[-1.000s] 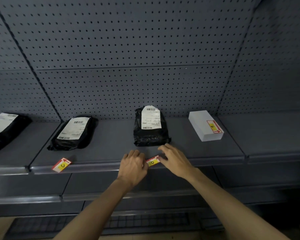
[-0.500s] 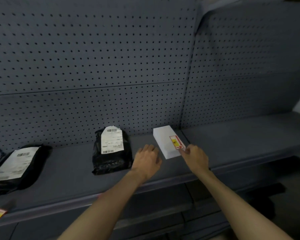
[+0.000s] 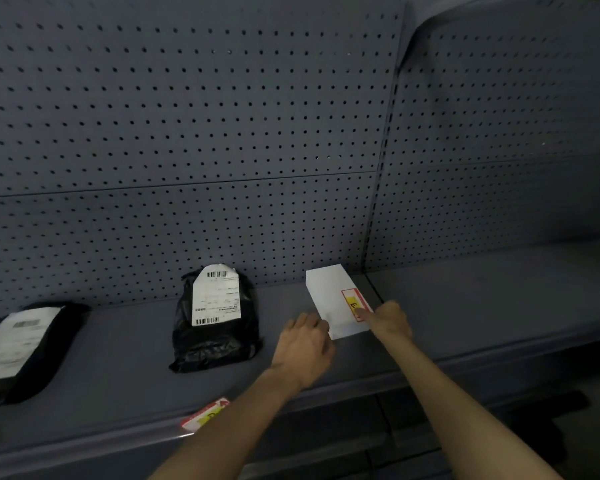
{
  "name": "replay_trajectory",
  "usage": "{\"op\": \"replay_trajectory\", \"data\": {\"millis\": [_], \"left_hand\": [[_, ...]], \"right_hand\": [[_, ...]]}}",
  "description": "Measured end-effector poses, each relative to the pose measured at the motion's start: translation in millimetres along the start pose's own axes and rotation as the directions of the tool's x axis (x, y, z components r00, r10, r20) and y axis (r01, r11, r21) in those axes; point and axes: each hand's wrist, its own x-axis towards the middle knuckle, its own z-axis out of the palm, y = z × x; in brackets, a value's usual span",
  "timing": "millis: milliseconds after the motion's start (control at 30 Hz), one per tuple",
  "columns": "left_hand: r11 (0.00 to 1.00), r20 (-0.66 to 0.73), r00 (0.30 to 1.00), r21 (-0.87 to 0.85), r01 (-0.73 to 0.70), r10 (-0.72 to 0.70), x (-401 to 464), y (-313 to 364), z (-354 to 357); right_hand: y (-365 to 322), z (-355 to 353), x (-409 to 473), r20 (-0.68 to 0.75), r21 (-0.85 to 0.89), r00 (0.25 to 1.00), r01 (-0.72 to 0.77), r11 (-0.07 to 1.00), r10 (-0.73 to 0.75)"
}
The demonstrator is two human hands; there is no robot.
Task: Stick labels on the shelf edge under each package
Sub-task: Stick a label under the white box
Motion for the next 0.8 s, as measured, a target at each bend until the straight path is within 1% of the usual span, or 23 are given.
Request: {"op": "replay_trajectory", "data": {"millis": [167,267,333,433,500,567,667,800], "left_hand": [[0.999,-0.001,1.0,-0.049,0.022,-0.022,-15,4,-4],[0.994,-0.003,0.999,-0.098,0.046,-0.047,-29,15,-3],[0.99,0.012,0.999,-0.129,0.051,-0.05,-42,24,1],[0.986,0.051,0.998,-0.161,0.036,-0.028,-63,41,10],[0.986,0.056,0.998,-0.162,0.047,-0.038,-77,53,18],[0.986,0.051,0.996,-0.146,0.074,-0.067,-84,64,26],[0.987,0.045,0.992,-0.101,0.122,-0.118,-86,73,38],[0.986,0.023,0.986,-0.024,0.165,-0.165,-82,79,47]], "right_hand": [[7,-16,-10,-0.07,0.122,0.993,0.1,0.987,-0.092],[15,-32,-31,-0.069,0.232,0.971,0.241,0.943,-0.231],[20,-46,-51,-0.026,0.244,0.943,0.328,0.913,-0.332],[36,-63,-80,0.037,0.172,0.893,0.436,0.883,-0.448],[50,-69,-96,0.064,0.117,0.876,0.47,0.875,-0.479],[65,-72,-106,0.138,0.02,0.854,0.503,0.864,-0.501],[81,-72,-106,0.22,-0.132,0.812,0.574,0.808,-0.54],[85,-69,-96,0.214,-0.224,0.766,0.643,0.733,-0.606]]}}
